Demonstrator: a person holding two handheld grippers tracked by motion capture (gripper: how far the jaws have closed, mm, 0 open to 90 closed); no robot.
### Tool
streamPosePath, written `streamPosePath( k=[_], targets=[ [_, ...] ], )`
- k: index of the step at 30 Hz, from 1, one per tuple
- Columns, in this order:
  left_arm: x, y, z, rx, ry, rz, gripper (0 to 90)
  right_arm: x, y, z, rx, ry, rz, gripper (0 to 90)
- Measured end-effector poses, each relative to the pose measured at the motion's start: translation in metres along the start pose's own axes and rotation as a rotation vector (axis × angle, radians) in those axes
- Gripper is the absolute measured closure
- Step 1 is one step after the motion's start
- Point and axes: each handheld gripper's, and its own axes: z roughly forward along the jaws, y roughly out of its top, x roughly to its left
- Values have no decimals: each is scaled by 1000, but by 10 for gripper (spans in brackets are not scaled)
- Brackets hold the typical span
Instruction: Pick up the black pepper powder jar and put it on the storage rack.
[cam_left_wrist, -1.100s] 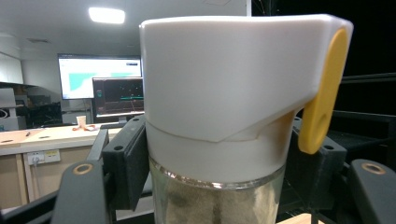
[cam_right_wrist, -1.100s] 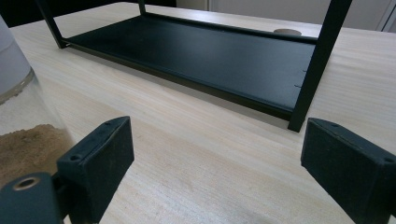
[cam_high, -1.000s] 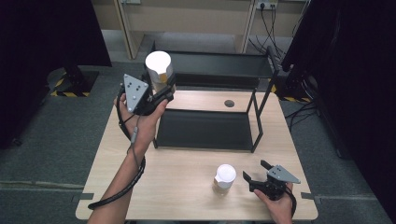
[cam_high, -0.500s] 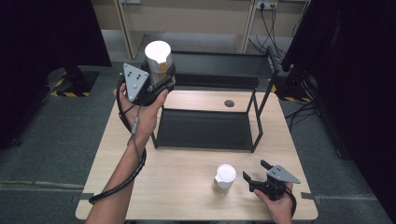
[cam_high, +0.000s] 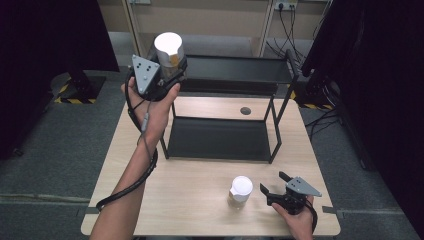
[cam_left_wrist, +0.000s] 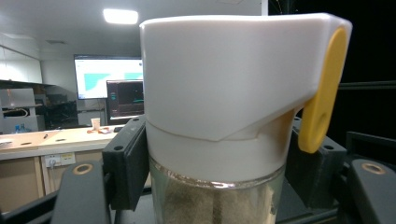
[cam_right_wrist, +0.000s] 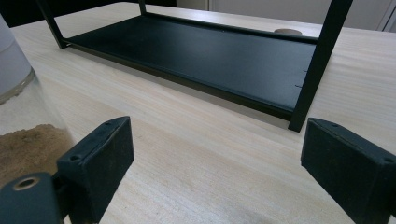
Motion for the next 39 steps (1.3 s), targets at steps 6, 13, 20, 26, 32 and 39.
streamPosePath(
  k=[6, 13, 20, 26, 32, 39],
  targets=[
    [2, 4, 9, 5, 9, 3, 305, 0, 0, 0, 1, 1, -3, 97],
    [4, 10, 24, 27, 28, 1, 305, -1, 0, 0, 2, 3, 0, 97],
    [10, 18, 40, 61, 33, -4, 305, 0, 0, 0, -1, 3, -5, 97],
    [14, 24, 51, 83, 41, -9, 305, 0, 0, 0, -1, 4, -6, 97],
    [18, 24, 61, 119, 46, -23, 305, 0, 0, 0, 0, 5, -7, 98],
    [18, 18, 72, 148, 48, -31, 304, -1, 0, 0, 1, 7, -7, 97]
  ],
)
